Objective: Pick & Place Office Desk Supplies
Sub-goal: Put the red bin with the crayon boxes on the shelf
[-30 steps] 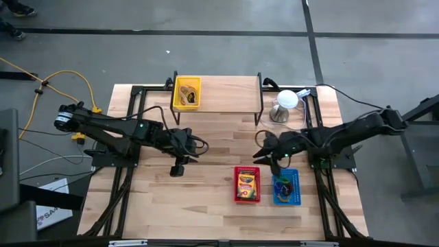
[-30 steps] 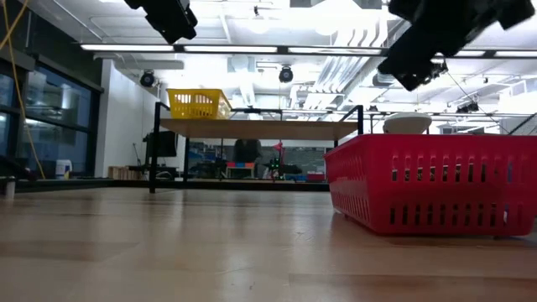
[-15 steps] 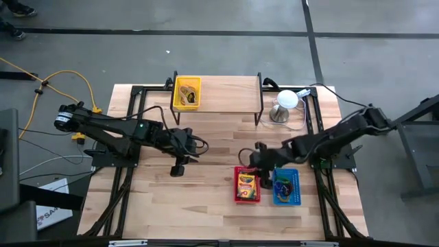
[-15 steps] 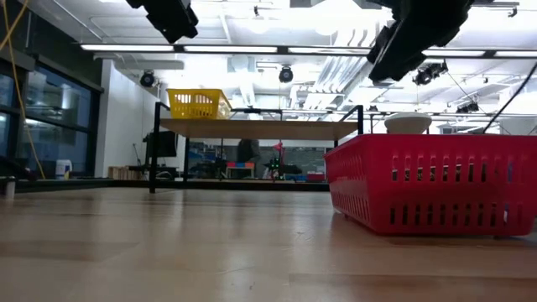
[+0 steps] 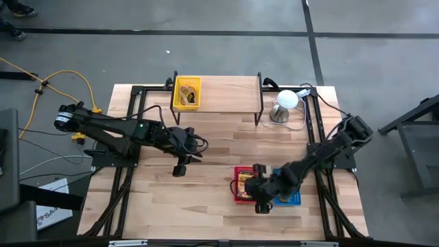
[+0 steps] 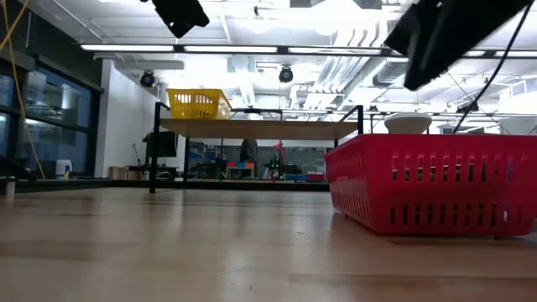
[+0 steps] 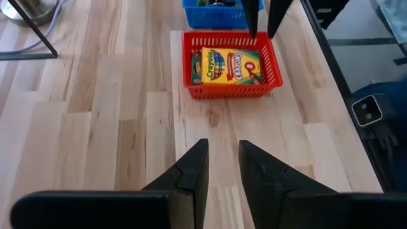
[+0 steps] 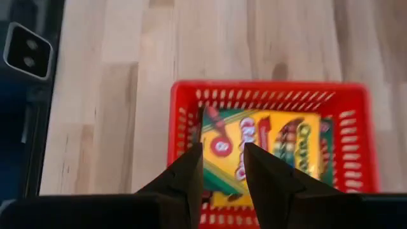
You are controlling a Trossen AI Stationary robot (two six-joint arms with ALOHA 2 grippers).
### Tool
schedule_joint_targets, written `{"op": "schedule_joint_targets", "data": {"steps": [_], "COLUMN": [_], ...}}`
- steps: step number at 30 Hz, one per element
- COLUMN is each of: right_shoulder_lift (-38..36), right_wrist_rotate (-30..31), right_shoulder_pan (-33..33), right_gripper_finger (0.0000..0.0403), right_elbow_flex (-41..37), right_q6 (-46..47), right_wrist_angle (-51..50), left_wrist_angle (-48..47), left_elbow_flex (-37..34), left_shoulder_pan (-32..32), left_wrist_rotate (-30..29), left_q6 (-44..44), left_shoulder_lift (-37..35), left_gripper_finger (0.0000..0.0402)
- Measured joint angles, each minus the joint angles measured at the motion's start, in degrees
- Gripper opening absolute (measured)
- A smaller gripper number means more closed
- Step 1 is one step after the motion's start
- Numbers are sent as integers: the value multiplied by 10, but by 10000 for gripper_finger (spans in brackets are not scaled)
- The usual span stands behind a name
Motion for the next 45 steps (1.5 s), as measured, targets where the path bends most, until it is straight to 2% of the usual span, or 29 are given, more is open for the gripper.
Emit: {"op": "schedule_joint_targets", "data": {"steps": [8, 22, 45], "right_shoulder_lift": [54, 74, 131], "right_wrist_rotate": [-13, 14, -14], "right_shoulder_pan": [25, 54, 58], "right_gripper_finger": [101, 101, 101], "right_elbow_flex": [39, 40, 40], "right_q6": [43, 89, 118], "right_wrist_angle": [-12, -14, 20], "left_wrist_angle": [15, 16, 15], "left_elbow_flex": [0, 0, 0], "left_shoulder_pan": [0, 0, 0], "left_wrist_rotate": [0, 0, 0], "left_q6": [0, 0, 0], "left_shoulder_lift": [0, 0, 0], "left_gripper_finger": [83, 83, 83]}}
